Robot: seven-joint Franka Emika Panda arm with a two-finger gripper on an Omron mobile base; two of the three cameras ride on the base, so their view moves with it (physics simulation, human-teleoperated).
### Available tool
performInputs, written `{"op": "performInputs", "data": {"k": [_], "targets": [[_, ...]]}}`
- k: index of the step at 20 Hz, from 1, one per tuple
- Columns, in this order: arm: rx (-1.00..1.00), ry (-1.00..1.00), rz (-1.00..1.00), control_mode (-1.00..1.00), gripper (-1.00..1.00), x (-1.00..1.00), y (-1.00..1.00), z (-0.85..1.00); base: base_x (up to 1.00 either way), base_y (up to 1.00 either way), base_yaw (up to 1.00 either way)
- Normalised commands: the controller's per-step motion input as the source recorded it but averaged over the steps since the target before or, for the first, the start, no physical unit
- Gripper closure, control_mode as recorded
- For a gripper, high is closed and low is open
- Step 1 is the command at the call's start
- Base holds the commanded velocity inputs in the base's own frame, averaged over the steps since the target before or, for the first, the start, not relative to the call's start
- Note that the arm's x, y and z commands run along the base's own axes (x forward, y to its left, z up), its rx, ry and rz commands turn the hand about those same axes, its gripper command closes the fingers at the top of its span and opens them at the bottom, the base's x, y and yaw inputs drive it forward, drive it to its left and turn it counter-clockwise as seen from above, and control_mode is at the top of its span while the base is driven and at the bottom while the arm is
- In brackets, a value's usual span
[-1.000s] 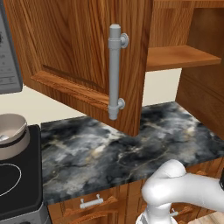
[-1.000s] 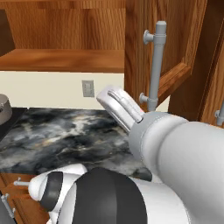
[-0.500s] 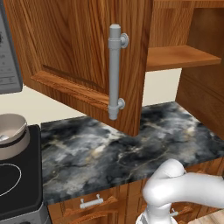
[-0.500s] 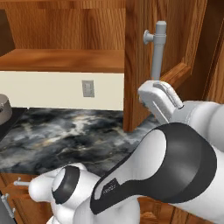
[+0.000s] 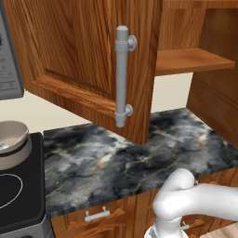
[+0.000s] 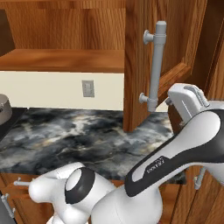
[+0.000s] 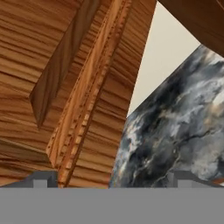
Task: Open the cabinet and move the ladle to the pot. Then close the cabinet.
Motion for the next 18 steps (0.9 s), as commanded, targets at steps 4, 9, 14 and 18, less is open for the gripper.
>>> {"op": "performInputs", "data": {"k": [4, 9, 14, 18], "targets": [[0.08, -0.35, 0.00, -1.00, -1.00, 0.31, 0.15, -0.03, 0.00, 0.00, 0.00], [0.08, -0.33, 0.00, -1.00, -1.00, 0.34, 0.17, 0.00, 0.00, 0.00, 0.00], [0.02, -0.35, 0.00, -1.00, -1.00, 0.24, 0.40, -0.09, 0.00, 0.00, 0.00], [0.00, -0.39, 0.00, -1.00, -1.00, 0.05, 0.46, -0.03, 0.00, 0.00, 0.00]]}}
